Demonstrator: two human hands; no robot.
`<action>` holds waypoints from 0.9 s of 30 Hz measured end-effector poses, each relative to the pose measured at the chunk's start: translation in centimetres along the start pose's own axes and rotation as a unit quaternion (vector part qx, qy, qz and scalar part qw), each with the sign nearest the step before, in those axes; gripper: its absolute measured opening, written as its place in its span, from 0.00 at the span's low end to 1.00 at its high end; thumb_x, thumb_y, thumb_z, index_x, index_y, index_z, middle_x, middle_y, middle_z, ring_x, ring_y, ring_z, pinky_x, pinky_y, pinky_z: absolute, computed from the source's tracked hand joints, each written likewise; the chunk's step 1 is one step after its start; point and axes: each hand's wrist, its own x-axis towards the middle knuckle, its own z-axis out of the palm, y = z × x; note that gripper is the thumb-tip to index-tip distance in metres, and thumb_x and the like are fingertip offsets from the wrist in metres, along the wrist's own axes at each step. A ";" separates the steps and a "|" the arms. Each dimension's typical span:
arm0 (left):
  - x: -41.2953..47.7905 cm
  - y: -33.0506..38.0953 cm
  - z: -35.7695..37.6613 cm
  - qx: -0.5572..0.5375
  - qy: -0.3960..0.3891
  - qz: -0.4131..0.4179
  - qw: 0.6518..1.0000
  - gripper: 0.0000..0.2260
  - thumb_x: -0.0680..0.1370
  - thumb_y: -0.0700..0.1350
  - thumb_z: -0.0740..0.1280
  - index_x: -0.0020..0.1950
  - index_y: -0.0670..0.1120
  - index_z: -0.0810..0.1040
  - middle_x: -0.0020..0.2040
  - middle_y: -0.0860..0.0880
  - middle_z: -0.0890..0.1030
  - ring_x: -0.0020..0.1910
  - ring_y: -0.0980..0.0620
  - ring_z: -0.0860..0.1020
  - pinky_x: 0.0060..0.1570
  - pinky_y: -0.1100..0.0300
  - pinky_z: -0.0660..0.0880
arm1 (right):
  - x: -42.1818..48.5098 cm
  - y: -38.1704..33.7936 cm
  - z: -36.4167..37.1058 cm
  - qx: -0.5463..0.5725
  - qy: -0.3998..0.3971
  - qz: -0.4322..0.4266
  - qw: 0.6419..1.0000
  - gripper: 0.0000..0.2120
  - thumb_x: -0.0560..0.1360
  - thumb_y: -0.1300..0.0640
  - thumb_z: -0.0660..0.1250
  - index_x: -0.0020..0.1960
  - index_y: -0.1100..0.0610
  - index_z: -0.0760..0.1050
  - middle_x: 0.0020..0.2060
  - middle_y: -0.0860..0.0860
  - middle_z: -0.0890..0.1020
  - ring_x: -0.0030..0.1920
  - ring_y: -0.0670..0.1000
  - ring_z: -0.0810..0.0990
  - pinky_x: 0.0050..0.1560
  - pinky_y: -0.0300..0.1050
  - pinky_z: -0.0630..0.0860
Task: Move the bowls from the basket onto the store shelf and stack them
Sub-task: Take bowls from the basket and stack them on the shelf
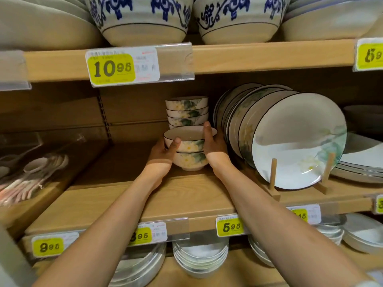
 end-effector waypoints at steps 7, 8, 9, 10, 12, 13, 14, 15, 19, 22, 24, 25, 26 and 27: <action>-0.1 -0.3 -0.1 0.022 0.009 0.003 1.000 0.21 0.79 0.55 0.64 0.69 0.47 0.71 0.58 0.54 0.74 0.53 0.56 0.72 0.47 0.67 0.67 | -0.1 0.2 -0.1 -0.015 -0.011 0.004 1.000 0.33 0.77 0.34 0.53 0.76 0.51 0.60 0.71 0.54 0.70 0.70 0.56 0.68 0.69 0.50 0.62; -0.2 -0.4 -0.1 0.028 0.008 0.002 1.000 0.21 0.79 0.55 0.63 0.69 0.47 0.70 0.58 0.54 0.74 0.53 0.56 0.72 0.46 0.67 0.67 | -0.2 0.2 -0.1 -0.015 -0.010 0.003 1.000 0.32 0.77 0.34 0.53 0.76 0.51 0.60 0.70 0.54 0.70 0.70 0.56 0.69 0.68 0.49 0.62; -0.2 -0.5 -0.1 0.034 0.006 0.002 0.999 0.21 0.80 0.55 0.63 0.70 0.47 0.70 0.59 0.53 0.74 0.52 0.56 0.72 0.46 0.68 0.67 | -0.2 0.2 -0.1 -0.014 -0.009 0.000 1.000 0.32 0.78 0.35 0.53 0.75 0.51 0.60 0.70 0.54 0.71 0.69 0.56 0.69 0.67 0.48 0.62; -0.2 -0.5 -0.1 0.036 0.005 0.003 0.999 0.22 0.80 0.55 0.63 0.71 0.47 0.69 0.59 0.54 0.74 0.52 0.57 0.72 0.45 0.70 0.67 | -0.2 0.3 -0.1 -0.011 -0.009 -0.003 1.000 0.31 0.78 0.36 0.53 0.75 0.52 0.61 0.70 0.54 0.71 0.69 0.56 0.69 0.65 0.46 0.62; -0.2 -0.6 0.0 0.039 0.004 0.002 0.999 0.21 0.80 0.55 0.62 0.71 0.48 0.69 0.57 0.55 0.73 0.47 0.62 0.73 0.37 0.78 0.67 | -0.2 0.3 -0.1 -0.006 -0.011 -0.004 1.000 0.30 0.79 0.36 0.53 0.75 0.52 0.61 0.70 0.54 0.71 0.69 0.55 0.69 0.63 0.44 0.61; -0.2 -0.7 0.0 0.038 0.002 0.000 0.999 0.22 0.80 0.55 0.62 0.71 0.49 0.69 0.56 0.56 0.72 0.44 0.67 0.71 0.33 0.80 0.67 | -0.2 0.2 -0.1 -0.003 -0.010 -0.001 1.000 0.30 0.79 0.36 0.52 0.75 0.51 0.61 0.70 0.54 0.70 0.70 0.55 0.68 0.64 0.44 0.61; -0.3 -0.7 0.0 0.036 -0.001 -0.004 0.999 0.22 0.79 0.56 0.62 0.72 0.50 0.68 0.56 0.57 0.72 0.43 0.69 0.70 0.32 0.81 0.67 | -0.2 0.2 -0.1 0.000 -0.009 0.004 1.000 0.30 0.79 0.36 0.51 0.75 0.51 0.60 0.71 0.54 0.69 0.70 0.55 0.67 0.66 0.45 0.60; -0.3 -0.8 0.0 0.034 -0.006 -0.010 0.999 0.23 0.79 0.58 0.62 0.72 0.51 0.68 0.57 0.57 0.72 0.43 0.70 0.69 0.34 0.80 0.66 | -0.3 0.1 -0.2 0.004 -0.006 0.012 1.000 0.30 0.79 0.36 0.51 0.76 0.50 0.59 0.72 0.54 0.68 0.71 0.55 0.66 0.69 0.47 0.59; 0.2 -0.6 -0.1 0.040 -0.009 -0.066 0.997 0.30 0.78 0.63 0.59 0.77 0.54 0.60 0.72 0.52 0.68 0.66 0.52 0.71 0.59 0.66 0.63 | -1.0 -0.7 -0.7 -0.004 -0.004 0.050 0.999 0.32 0.79 0.34 0.48 0.78 0.48 0.55 0.76 0.53 0.61 0.75 0.56 0.59 0.74 0.52 0.51; 0.5 0.0 0.0 -0.006 0.005 -0.117 0.993 0.29 0.79 0.60 0.61 0.77 0.53 0.61 0.76 0.47 0.66 0.73 0.45 0.66 0.73 0.48 0.61 | -2.2 -1.2 -1.6 -0.048 -0.024 0.046 0.997 0.33 0.78 0.33 0.46 0.78 0.48 0.51 0.77 0.52 0.59 0.76 0.56 0.57 0.74 0.53 0.50; 0.1 0.6 -0.2 -0.042 0.009 -0.128 0.991 0.27 0.79 0.58 0.61 0.77 0.51 0.63 0.75 0.46 0.67 0.72 0.45 0.67 0.73 0.47 0.62 | -3.5 -1.1 -2.4 -0.092 -0.062 0.056 0.992 0.34 0.79 0.34 0.46 0.75 0.56 0.62 0.70 0.55 0.69 0.69 0.58 0.68 0.70 0.54 0.62; -0.3 1.0 -0.3 -0.053 0.012 -0.131 0.990 0.26 0.80 0.57 0.60 0.76 0.51 0.64 0.75 0.46 0.68 0.72 0.45 0.67 0.73 0.47 0.62 | -4.0 -0.8 -2.9 -0.106 -0.080 0.053 0.990 0.33 0.79 0.35 0.46 0.68 0.60 0.70 0.62 0.57 0.76 0.60 0.58 0.75 0.62 0.53 0.68; -0.7 1.3 -0.5 -0.067 0.013 -0.129 0.989 0.24 0.80 0.57 0.59 0.75 0.50 0.66 0.74 0.47 0.69 0.71 0.46 0.68 0.73 0.48 0.62 | -4.5 -0.5 -3.3 -0.108 -0.091 0.042 0.989 0.32 0.79 0.35 0.46 0.60 0.59 0.74 0.53 0.55 0.80 0.51 0.54 0.77 0.54 0.49 0.70; -1.3 1.6 -0.6 -0.083 0.006 -0.124 0.989 0.23 0.81 0.57 0.58 0.74 0.50 0.67 0.73 0.47 0.70 0.70 0.47 0.69 0.72 0.50 0.63 | -4.8 -0.2 -3.6 -0.103 -0.096 0.029 0.990 0.31 0.78 0.34 0.46 0.55 0.57 0.76 0.47 0.53 0.79 0.46 0.49 0.76 0.50 0.47 0.68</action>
